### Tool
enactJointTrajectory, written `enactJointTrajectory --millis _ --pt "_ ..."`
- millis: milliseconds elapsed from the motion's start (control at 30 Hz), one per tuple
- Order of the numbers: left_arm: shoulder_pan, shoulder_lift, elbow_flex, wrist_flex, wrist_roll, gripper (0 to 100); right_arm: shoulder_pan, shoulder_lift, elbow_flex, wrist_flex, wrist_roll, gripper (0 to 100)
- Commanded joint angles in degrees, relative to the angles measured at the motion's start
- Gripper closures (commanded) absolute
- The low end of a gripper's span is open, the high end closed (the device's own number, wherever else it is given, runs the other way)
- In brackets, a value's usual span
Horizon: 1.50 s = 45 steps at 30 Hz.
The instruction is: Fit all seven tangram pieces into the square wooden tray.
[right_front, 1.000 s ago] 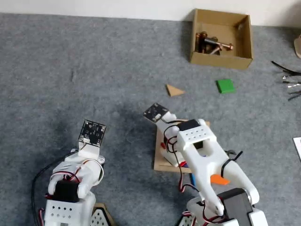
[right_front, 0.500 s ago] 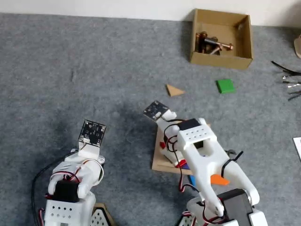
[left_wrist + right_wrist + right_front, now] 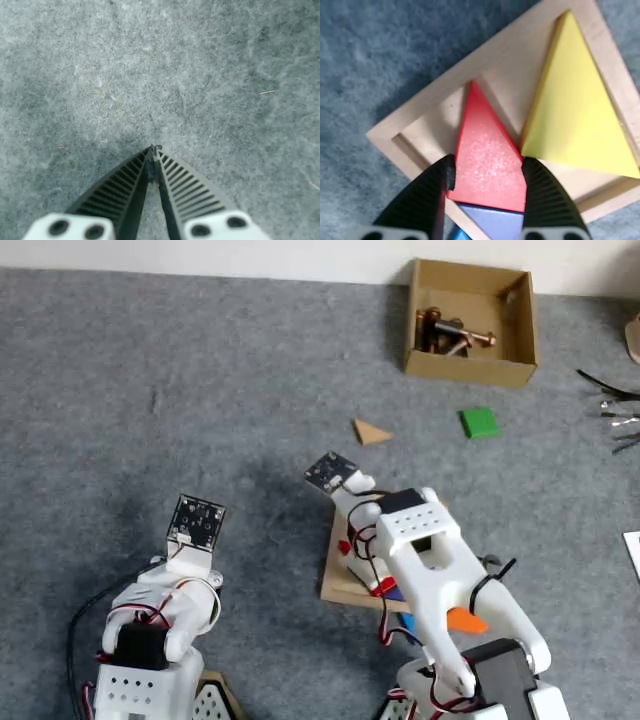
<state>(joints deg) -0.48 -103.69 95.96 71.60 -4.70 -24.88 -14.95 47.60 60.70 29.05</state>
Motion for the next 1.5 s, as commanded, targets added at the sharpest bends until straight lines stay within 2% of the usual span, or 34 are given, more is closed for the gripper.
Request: enactJointTrajectory --millis 0,233,800,933,1033,1167,1333,1467 --pt "-0.9 -0.8 1.2 -0.1 0.4 99 -1.6 -0.5 -5.8 4.1 -1.2 92.9" --pt "-0.9 -0.8 1.2 -0.1 0.4 99 -1.6 -0.6 -10.2 7.3 -1.2 92.9" --pt "-0.9 -0.8 1.2 -0.1 0.4 99 -1.6 -0.6 -11.6 7.3 -1.2 92.9" --pt "-0.9 -0.8 1.2 -0.1 0.4 99 1.5 -0.6 -13.3 10.4 -0.7 92.6" --pt "-0.9 -0.8 1.2 -0.1 0.4 99 4.7 -0.6 -14.9 14.5 3.3 92.5" --pt "-0.9 -0.8 1.2 -0.1 0.4 99 5.1 -0.7 -15.3 19.2 6.3 90.1" --pt "-0.9 -0.8 1.2 -0.1 0.4 99 4.9 -0.7 -14.8 19.4 11.0 79.6" --pt "-0.9 -0.8 1.2 -0.1 0.4 99 5.0 -0.7 -14.8 19.3 13.6 78.2"
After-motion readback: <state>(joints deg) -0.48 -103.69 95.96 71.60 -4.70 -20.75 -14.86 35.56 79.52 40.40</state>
